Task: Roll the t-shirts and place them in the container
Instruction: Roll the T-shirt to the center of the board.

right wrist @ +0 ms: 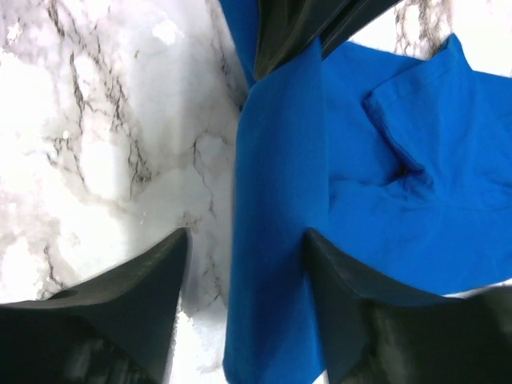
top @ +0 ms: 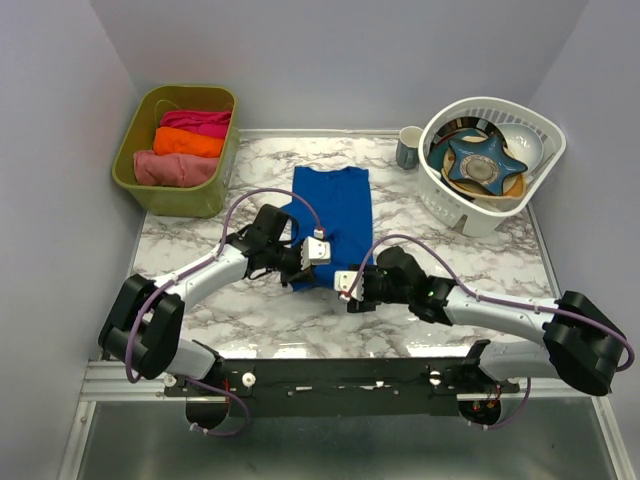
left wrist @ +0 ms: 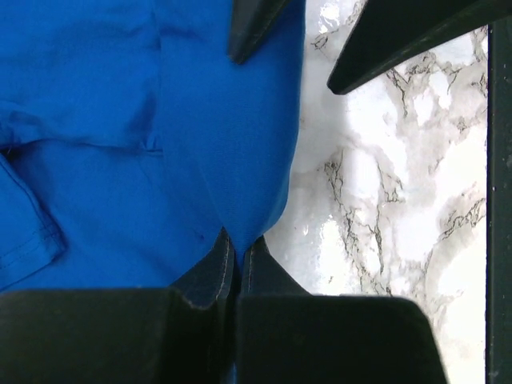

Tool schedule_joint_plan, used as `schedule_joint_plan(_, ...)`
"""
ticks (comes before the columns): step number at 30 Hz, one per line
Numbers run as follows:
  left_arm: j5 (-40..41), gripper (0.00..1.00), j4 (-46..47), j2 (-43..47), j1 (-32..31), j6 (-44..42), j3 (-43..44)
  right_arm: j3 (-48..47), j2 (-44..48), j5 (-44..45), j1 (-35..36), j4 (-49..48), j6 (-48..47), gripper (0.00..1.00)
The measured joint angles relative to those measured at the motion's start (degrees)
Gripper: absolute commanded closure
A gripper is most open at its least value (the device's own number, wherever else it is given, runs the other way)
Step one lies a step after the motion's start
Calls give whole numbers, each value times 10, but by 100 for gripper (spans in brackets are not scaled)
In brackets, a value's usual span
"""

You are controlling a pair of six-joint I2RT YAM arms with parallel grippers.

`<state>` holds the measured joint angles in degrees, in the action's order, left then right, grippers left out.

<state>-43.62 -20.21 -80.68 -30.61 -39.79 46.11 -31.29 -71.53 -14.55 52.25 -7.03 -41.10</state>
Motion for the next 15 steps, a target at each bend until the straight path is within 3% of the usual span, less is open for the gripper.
schedule_joint_plan(4,0,100,1,0,0,4,-1,5,1,3,0,13,-10,60)
schedule_joint_plan(6,0,100,0,1,0,4,-1,5,1,4,0,19,-10,62)
schedule_joint_plan(11,-7,100,-16,14,0,3,-3,3,1,2,-12,43,-4,84)
schedule_joint_plan(15,-25,100,-47,27,0,1,-3,-19,0,-20,-40,87,1,90)
